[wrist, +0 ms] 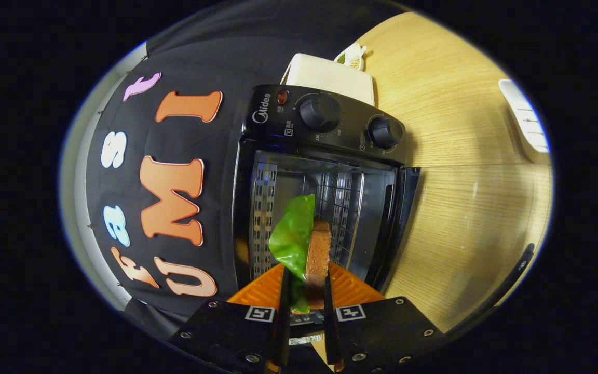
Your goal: Open the toaster oven, put the food inside, and close the toaster oven door.
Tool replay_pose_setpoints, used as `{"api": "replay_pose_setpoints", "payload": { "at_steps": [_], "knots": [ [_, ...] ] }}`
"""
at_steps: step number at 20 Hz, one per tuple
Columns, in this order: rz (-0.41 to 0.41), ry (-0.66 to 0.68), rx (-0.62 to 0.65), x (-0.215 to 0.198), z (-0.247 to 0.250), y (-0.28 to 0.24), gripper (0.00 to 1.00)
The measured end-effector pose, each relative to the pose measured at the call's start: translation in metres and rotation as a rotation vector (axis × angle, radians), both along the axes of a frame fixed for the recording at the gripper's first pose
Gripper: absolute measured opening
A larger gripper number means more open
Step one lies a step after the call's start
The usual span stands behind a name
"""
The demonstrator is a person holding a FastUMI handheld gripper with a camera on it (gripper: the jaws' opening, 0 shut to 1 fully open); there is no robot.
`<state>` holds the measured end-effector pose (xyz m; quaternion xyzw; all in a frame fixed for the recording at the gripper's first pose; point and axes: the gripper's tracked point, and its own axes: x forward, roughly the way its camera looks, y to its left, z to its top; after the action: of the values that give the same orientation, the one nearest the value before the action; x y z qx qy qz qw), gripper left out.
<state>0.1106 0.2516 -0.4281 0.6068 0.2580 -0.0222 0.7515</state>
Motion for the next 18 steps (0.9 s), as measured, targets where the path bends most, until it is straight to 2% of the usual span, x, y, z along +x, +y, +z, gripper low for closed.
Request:
{"api": "replay_pose_setpoints", "payload": {
  "at_steps": [6, 9, 14, 16, 17, 18],
  "knots": [
    [-0.035, 0.024, 0.038, 0.013, -0.014, 0.007, 0.28],
    [-0.042, 0.051, 0.03, 0.007, -0.015, 0.006, 0.36],
    [-0.054, 0.097, -0.048, 0.001, -0.022, 0.002, 0.42],
    [-0.05, 0.118, -0.043, 0.003, -0.027, 0.006, 0.53],
    [-0.039, 0.131, -0.048, 0.003, -0.031, 0.01, 0.65],
    [-0.026, 0.142, -0.058, 0.003, -0.032, 0.013, 0.73]
  ]
}}
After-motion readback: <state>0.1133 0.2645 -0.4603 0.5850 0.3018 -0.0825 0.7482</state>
